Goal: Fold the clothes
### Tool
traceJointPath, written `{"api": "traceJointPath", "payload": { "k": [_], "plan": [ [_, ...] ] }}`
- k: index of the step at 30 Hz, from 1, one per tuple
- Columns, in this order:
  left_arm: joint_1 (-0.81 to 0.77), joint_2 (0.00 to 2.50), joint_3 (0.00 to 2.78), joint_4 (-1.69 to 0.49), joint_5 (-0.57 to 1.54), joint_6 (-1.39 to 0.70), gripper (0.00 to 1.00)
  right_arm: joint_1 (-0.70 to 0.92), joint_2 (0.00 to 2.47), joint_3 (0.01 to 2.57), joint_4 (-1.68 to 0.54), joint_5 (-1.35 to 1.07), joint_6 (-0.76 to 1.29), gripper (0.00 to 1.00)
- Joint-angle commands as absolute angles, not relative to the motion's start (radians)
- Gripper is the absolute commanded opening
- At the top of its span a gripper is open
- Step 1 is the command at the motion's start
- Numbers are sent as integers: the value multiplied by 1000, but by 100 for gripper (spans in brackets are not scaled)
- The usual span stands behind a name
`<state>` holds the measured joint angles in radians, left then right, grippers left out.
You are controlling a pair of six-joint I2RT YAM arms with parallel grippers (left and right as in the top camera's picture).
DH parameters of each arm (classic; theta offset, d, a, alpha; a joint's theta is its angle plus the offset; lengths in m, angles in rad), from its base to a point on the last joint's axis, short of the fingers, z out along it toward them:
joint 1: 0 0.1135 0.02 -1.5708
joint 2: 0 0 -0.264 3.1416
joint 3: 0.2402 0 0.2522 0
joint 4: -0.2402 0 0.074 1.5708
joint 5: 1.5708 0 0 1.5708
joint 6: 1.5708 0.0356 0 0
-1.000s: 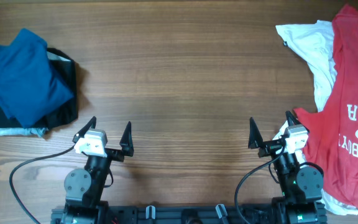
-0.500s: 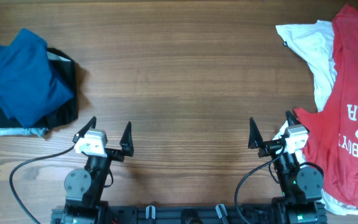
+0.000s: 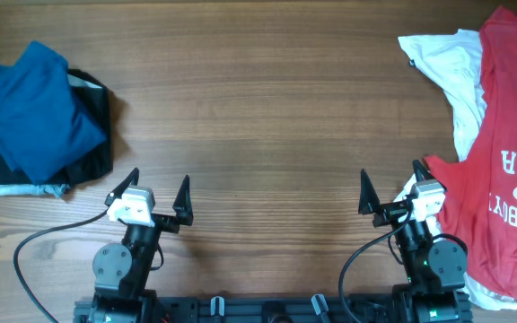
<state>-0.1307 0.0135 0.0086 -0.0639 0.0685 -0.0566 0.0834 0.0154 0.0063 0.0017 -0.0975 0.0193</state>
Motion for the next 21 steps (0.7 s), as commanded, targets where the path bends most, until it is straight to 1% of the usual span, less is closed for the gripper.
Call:
{"api": "traceJointPath", "payload": {
  "k": [1, 15, 17, 21],
  "plan": [
    [-126, 5, 6, -71, 77, -41, 100, 78, 7, 5, 7, -112, 7, 100],
    [-126, 5, 6, -71, 80, -41, 100, 78, 7, 5, 7, -113, 9, 100],
    [-126, 5, 6, -71, 91, -41, 100, 78, 7, 5, 7, -113, 39, 100],
    [-126, 10, 6, -70, 91, -57, 100, 78, 9, 5, 7, -112, 168, 100]
  ]
}}
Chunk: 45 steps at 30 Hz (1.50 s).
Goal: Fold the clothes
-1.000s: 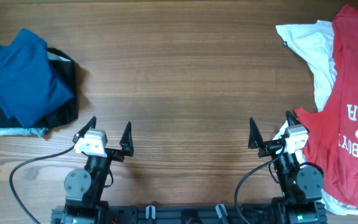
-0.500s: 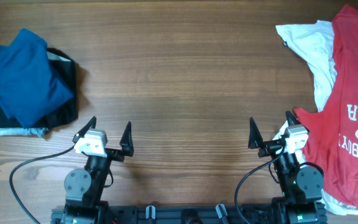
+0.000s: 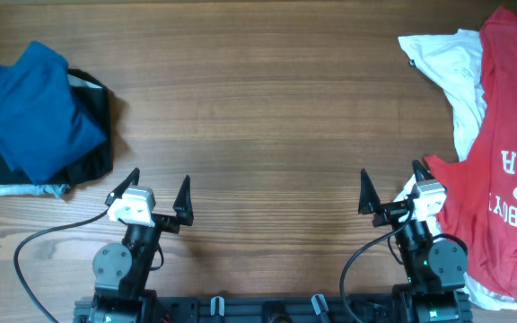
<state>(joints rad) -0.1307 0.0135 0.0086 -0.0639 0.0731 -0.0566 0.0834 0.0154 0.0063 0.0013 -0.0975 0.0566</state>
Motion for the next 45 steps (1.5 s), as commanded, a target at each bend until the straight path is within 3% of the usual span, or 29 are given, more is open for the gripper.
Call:
{"api": "traceJointPath", "payload": {
  "k": [1, 7, 14, 23, 29, 33, 38, 45],
  "plan": [
    [-126, 12, 6, -68, 91, -82, 100, 78, 9, 5, 7, -112, 215, 100],
    [-126, 47, 14, -81, 93, -251, 100, 78, 13, 30, -17, -105, 262, 100],
    [-126, 195, 151, -165, 112, -254, 100, 78, 92, 154, -118, -22, 262, 100],
    [-126, 537, 431, -326, 111, -243, 100, 78, 447, 455, -334, 58, 261, 100],
    [-126, 743, 652, -533, 111, -243, 100, 78, 760, 687, -521, 27, 153, 100],
    [-126, 830, 765, -655, 115, -241, 100, 78, 947, 786, -636, 27, 114, 100],
    [-126, 864, 803, -702, 115, -241, 100, 78, 1142, 820, -627, 18, 105, 100],
    [-126, 864, 803, -708, 115, -241, 100, 11, 1278, 818, -659, 289, 324, 100]
  ]
}}
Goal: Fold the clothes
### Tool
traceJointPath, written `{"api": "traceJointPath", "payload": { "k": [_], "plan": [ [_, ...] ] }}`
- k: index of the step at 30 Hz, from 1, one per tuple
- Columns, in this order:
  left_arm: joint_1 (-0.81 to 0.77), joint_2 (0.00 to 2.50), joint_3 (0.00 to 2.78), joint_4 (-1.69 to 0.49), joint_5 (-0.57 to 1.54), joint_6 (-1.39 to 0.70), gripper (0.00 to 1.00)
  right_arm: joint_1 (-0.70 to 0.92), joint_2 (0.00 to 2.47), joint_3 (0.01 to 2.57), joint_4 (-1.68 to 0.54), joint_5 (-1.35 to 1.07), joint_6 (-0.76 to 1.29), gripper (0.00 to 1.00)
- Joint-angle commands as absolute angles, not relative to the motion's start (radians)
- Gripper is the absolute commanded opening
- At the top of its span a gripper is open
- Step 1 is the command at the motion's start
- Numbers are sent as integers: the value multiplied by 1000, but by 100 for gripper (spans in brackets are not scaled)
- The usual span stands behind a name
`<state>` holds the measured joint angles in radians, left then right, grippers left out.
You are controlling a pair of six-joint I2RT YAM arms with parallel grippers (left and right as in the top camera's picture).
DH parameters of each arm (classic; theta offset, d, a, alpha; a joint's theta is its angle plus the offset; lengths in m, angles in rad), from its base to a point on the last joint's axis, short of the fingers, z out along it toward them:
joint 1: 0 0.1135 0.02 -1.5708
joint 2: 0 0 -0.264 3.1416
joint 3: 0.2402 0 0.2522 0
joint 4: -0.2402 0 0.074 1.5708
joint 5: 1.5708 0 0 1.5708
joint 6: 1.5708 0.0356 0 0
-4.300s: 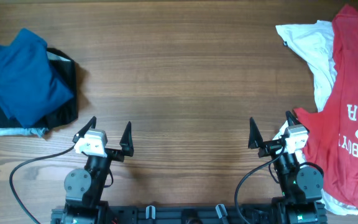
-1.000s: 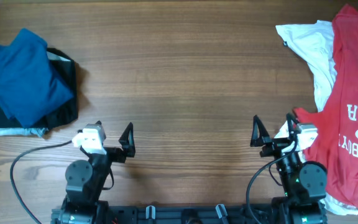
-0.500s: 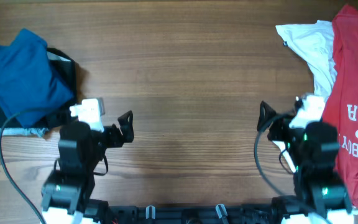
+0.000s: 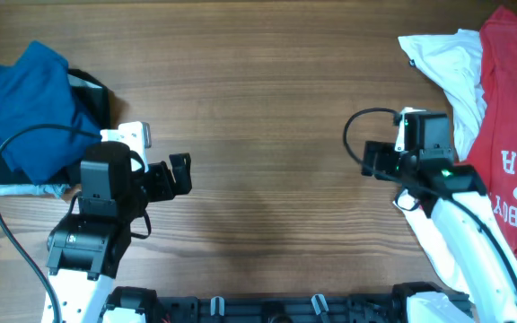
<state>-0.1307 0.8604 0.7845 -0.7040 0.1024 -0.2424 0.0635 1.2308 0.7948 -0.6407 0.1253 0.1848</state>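
A red T-shirt point(image 4: 510, 135) with white lettering lies crumpled at the right edge, partly over a white garment point(image 4: 451, 67). At the far left sits a pile with a blue garment point(image 4: 30, 103) on top of a black one point(image 4: 97, 126). My left gripper point(image 4: 180, 174) is raised over bare wood right of the blue pile, pointing right, with its fingers apart and nothing between them. My right gripper point(image 4: 372, 160) hangs just left of the white garment, pointing left. Its fingers are too dark and foreshortened to read.
The wooden table point(image 4: 258, 99) stretches between the two piles. A light-blue cloth edge point(image 4: 16, 188) pokes out under the left pile. Black cables loop from both arms, and the arm bases stand along the front edge.
Both arms have left their folded rest poses at the front edge. The left gripper now points right beside the blue pile. The right gripper now sits by the white garment.
At both earlier moments the two arms sat folded at the front edge with their grippers open and pointing up, and the clothes lay untouched. Now both arms are extended over the table, each near its own pile. No garment has moved.
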Motion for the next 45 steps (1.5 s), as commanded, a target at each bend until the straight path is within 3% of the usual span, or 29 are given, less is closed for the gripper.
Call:
{"api": "traceJointPath", "payload": {
  "k": [1, 9, 16, 45],
  "plan": [
    [-126, 864, 803, -710, 115, -241, 100, -11, 1296, 816, -660, 293, 343, 100],
    [-126, 864, 803, -716, 115, -241, 100, -160, 1481, 809, -649, 292, 343, 99],
    [-126, 864, 803, -715, 115, -241, 100, -169, 1583, 809, -621, 314, 341, 96],
    [-126, 864, 803, -715, 114, -241, 100, -267, 1594, 809, -621, 339, 377, 99]
  ]
}}
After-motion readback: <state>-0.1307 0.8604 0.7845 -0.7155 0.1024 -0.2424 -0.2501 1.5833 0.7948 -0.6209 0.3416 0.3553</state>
